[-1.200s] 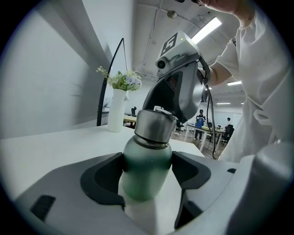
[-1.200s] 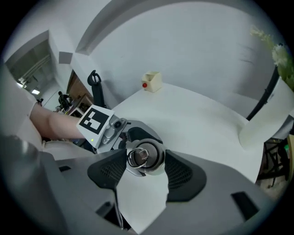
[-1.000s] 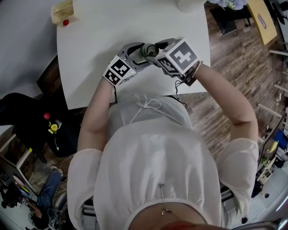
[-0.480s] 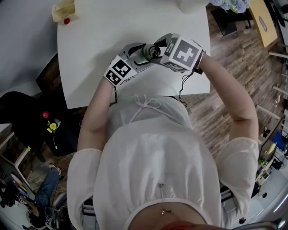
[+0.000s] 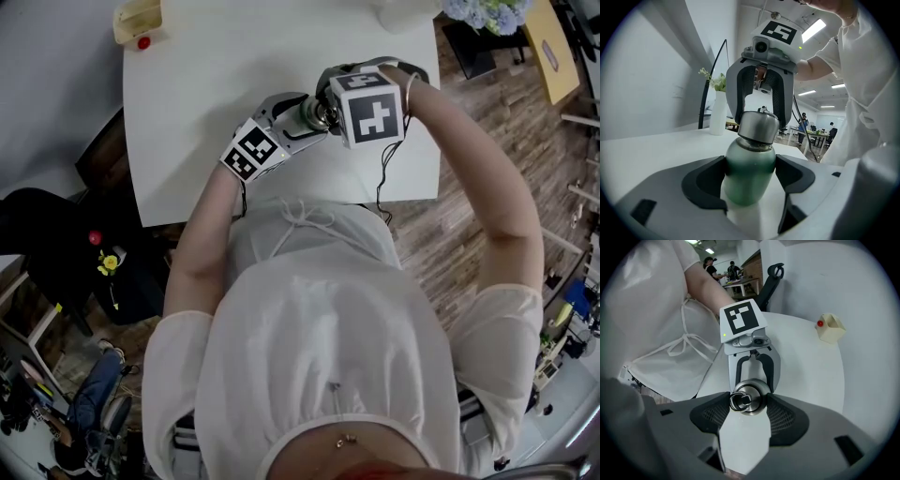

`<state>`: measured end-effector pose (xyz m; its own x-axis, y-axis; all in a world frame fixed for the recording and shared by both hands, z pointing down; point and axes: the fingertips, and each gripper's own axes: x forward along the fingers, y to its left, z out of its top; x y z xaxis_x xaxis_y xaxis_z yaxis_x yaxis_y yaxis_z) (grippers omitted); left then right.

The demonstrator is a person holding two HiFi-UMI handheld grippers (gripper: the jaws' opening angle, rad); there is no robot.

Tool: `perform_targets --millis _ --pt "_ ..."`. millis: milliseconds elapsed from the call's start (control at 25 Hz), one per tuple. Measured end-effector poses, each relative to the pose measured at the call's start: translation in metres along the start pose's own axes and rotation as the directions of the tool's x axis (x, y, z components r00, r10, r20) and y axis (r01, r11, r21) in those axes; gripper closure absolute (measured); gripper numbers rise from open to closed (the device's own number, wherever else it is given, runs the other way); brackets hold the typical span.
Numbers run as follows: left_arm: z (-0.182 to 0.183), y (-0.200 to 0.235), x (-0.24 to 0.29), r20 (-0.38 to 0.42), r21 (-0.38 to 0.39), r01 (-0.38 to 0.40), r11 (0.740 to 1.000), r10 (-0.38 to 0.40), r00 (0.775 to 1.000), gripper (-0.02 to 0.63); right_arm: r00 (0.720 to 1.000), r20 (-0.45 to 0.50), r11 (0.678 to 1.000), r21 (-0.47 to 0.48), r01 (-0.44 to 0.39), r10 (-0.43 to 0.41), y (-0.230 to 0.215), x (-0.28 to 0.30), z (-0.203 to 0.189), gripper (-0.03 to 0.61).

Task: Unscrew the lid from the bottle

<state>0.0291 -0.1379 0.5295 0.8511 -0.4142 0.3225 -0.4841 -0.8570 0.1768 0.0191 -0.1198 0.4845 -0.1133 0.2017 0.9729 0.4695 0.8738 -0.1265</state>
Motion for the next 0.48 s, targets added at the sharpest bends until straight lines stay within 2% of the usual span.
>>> perform_targets --millis 120,200,280,400,480 --pt "-0.001 0.0 -0.002 -0.001 -0.002 -0.001 1.0 0.001 1.0 0.265 1.0 -0.01 1.0 -0.008 0.0 0.0 0.0 0.001 0.002 0.321" --pt "-0.003 0.0 -0.003 -0.004 -0.003 -0.003 1.0 0.003 1.0 0.265 1.0 0.02 0.999 0.042 0.019 -0.02 -0.001 0.0 0.003 0.321" --pt "-0.002 0.0 -0.002 -0.002 -0.001 -0.003 1.0 0.003 1.0 0.265 0.995 0.084 0.99 0.135 0.04 -0.051 -0.003 -0.003 0.004 0.307" --pt "-0.001 0.001 -0.002 -0.002 0.002 -0.005 1.0 0.005 1.0 0.265 0.97 0.222 0.948 0.318 0.024 -0.099 -0.004 -0.013 0.01 0.249" --pt "0.0 0.001 -0.001 0.0 0.004 -0.003 1.0 0.003 1.0 0.265 0.949 0.26 0.891 0.453 0.042 -0.177 -0.01 -0.016 0.007 0.238"
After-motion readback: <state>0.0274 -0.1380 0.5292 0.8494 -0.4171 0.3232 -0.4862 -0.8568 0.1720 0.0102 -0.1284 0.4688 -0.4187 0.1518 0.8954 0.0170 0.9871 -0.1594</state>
